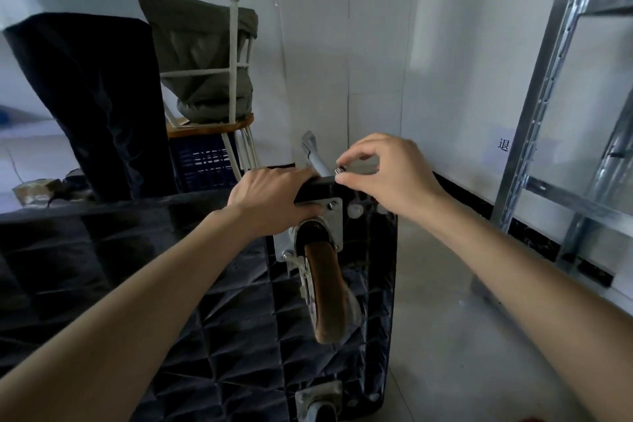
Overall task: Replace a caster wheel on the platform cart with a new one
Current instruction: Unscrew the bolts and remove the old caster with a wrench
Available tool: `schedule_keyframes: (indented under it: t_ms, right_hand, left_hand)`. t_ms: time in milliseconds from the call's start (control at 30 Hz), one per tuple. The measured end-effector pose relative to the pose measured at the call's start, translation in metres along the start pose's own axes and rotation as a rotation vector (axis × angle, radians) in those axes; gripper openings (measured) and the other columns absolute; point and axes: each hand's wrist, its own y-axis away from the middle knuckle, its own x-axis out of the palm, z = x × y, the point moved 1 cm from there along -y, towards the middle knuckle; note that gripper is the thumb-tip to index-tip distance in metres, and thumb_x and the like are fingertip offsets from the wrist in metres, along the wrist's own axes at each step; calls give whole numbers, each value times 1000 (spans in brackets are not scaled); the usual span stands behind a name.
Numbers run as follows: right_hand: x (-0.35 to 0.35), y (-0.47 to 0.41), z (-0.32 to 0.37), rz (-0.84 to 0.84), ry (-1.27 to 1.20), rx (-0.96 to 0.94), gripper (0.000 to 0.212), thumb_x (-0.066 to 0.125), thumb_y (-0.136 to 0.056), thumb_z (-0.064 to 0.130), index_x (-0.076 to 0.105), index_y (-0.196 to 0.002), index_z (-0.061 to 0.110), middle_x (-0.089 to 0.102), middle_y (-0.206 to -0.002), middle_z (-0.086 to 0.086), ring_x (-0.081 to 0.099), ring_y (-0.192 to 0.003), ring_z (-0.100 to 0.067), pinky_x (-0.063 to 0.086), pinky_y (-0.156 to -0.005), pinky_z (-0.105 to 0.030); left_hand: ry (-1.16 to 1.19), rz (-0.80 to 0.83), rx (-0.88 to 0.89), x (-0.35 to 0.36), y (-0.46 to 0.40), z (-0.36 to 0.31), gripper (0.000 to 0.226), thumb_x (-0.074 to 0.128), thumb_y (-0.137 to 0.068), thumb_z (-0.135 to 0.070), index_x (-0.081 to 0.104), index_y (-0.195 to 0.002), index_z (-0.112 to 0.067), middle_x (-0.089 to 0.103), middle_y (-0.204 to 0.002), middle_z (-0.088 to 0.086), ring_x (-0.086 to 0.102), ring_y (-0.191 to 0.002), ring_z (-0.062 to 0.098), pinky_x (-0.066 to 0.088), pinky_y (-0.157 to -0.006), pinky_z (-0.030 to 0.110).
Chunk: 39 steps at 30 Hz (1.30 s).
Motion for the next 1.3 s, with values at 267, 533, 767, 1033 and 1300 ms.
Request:
schedule_keyframes:
  t_ms: [267,533,767,1033,1300]
  right_hand:
    - [7,-31,-1,261,-7,78,20,89,-71,42,78,-86,35,74,-92,14,66,-90,-2,54,-87,-32]
    - [9,-39,-10,380,-84,106,22,87,-72,44,80,-89,33,75,-91,11,68,-91,-5,54,-89,-29]
    - [9,-32,-13,397,-178,129,27,85,-75,40,80,-99,29,76,-92,12,70,-92,-5,53,-93,-27]
    - [13,-32,-16,406,-175,128,26,85,-75,42,80,-98,31,75,-97,13,69,-94,-8,49,-83,-17]
    - [12,-30,-21,424,-263,141,42,89,-73,29,76,-112,22,76,-101,12,69,-97,0,51,-92,-16]
  left_hand:
    - [13,-9,8,2,-1,2,58,53,-88,-69,46,-138,-41,66,-122,-14,66,-103,21,53,-79,38]
    - [18,-13,10,5,-1,3,57,53,-87,-70,47,-136,-41,66,-119,-16,66,-99,19,45,-70,32]
    - [23,-24,11,3,0,1,56,55,-88,-68,46,-137,-42,65,-119,-17,65,-100,18,39,-69,31]
    - [25,-31,13,3,0,2,54,55,-88,-67,47,-136,-42,66,-117,-17,65,-99,17,40,-69,31]
    - [14,-25,19,3,0,1,55,55,-89,-66,45,-137,-41,66,-118,-16,65,-99,18,42,-69,32]
